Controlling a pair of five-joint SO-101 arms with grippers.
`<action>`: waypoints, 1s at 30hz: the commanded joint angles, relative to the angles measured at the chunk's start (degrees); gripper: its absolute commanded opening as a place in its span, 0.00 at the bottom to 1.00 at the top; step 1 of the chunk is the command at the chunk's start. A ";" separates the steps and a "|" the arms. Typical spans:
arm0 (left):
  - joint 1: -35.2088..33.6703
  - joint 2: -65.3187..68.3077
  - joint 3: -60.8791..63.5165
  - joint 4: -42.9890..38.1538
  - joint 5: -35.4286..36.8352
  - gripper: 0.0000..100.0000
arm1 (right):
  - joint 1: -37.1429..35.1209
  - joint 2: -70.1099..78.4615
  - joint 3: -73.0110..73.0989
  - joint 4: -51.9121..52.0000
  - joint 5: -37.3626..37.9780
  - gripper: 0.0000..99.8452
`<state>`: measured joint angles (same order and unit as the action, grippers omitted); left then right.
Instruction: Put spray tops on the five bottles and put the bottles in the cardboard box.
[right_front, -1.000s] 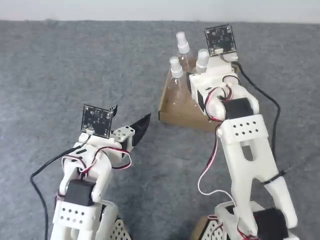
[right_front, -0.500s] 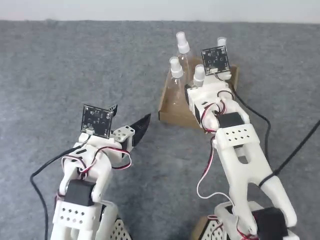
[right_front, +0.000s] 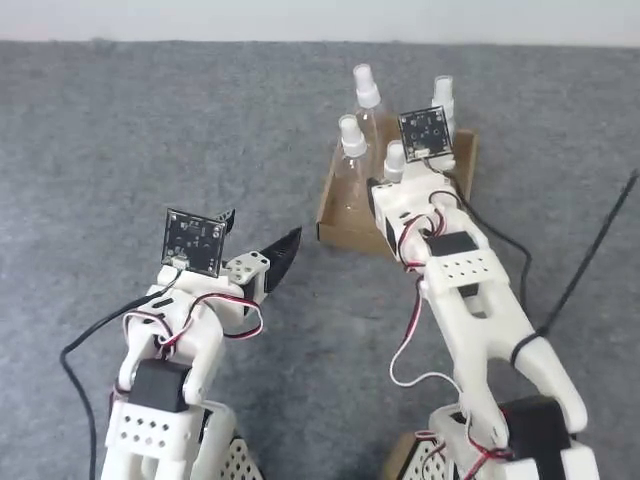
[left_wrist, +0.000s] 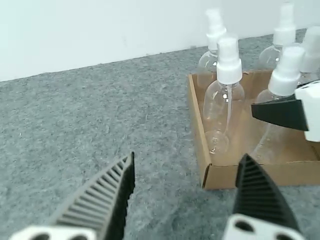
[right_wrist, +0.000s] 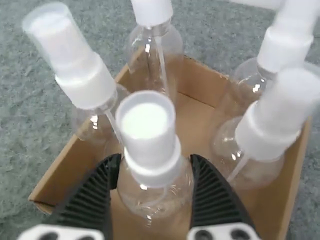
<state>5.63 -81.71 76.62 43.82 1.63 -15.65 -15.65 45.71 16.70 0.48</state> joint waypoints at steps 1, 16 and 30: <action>0.09 -0.70 -0.22 -1.49 -0.09 0.30 | 0.66 1.27 -0.97 -1.98 0.26 0.01; 0.09 -0.70 -0.22 -1.49 -0.09 0.30 | 0.48 1.10 1.05 -1.54 0.26 0.03; 0.09 -0.70 -0.22 -1.49 -0.09 0.30 | 0.04 1.01 0.53 -1.45 0.44 0.16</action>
<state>5.63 -81.71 76.62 43.82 1.63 -15.91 -14.77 46.59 15.03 0.40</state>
